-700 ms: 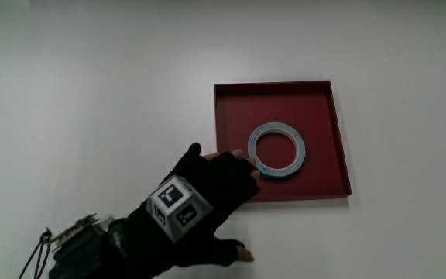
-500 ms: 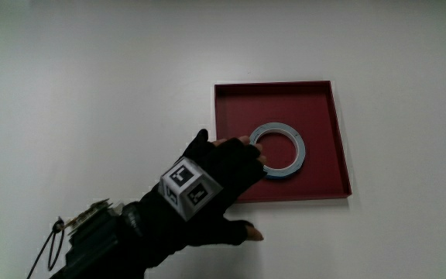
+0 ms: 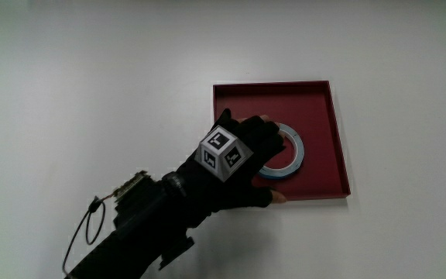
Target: Pick blue tape
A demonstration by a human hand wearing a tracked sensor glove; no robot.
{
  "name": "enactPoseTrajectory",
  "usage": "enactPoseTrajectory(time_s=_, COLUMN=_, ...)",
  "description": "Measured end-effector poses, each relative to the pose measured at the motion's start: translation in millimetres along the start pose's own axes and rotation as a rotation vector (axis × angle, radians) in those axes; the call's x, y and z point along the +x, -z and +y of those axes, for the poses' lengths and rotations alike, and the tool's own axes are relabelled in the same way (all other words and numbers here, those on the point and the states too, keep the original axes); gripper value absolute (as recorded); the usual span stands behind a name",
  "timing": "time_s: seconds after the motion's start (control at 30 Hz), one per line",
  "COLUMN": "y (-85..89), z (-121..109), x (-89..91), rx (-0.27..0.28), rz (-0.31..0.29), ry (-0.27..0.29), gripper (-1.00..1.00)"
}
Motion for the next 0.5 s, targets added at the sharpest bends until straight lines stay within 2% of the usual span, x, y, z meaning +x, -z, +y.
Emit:
enactPoseTrajectory(time_s=0.3, y=26.9, z=23.3, x=-13.6, rx=-0.041, rz=-0.002, ry=-0.046, gripper=0.00)
enactPoseTrajectory(time_s=0.5, y=40.8, z=29.8, x=-15.2, rx=-0.070, rz=0.043, ry=-0.058, gripper=0.00)
